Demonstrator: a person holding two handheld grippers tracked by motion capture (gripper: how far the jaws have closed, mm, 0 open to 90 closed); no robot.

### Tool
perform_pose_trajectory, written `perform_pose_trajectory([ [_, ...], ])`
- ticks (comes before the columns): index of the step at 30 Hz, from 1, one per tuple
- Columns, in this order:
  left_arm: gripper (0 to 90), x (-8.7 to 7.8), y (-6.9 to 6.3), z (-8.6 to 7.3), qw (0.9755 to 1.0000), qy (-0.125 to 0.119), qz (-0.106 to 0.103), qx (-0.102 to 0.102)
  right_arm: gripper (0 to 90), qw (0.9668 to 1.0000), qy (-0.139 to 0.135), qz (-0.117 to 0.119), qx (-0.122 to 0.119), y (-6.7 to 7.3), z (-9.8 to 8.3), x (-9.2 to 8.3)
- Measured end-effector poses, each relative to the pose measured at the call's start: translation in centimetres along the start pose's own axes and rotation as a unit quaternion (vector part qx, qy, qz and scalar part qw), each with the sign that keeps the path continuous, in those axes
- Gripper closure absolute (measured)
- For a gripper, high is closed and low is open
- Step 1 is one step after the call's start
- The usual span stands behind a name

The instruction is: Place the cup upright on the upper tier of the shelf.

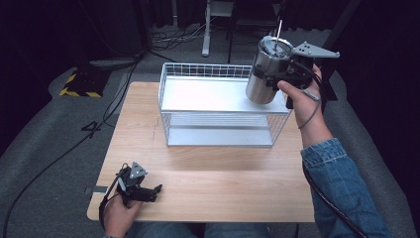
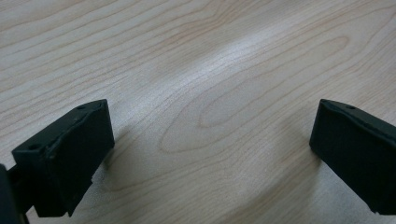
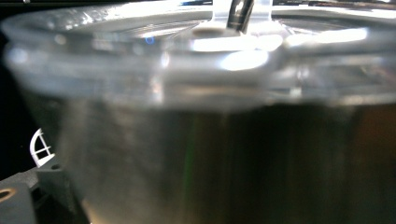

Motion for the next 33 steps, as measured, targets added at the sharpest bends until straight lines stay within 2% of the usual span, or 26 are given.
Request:
perform_pose_trajectory([
  [12,0.2,0.0,-0.1,0.0,1.0000,-0.001,0.003,-0.005,3.5,1.0000,0.001,0.007,-0.001,1.1,0.2,4.1],
  [21,0.2,0.0,0.0,0.0,1.0000,0.000,0.002,-0.003,3.5,1.0000,0.003,-0.004,-0.001,1.4,-0.6,6.7],
  [33,0.2,0.0,0.0,0.0,1.0000,0.000,0.003,-0.003,3.5,0.9999,0.012,0.004,0.005,1.7,-2.3,8.5],
])
Point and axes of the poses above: each handheld gripper's, and its own axes: x roughly forward along the jaws, z roughly out of its top, y roughly to its left, the point moved 7 cm from there along x, roughly forward along the jaws, and after that the axes turned 13 degrees about x, right-handed, at the moved point
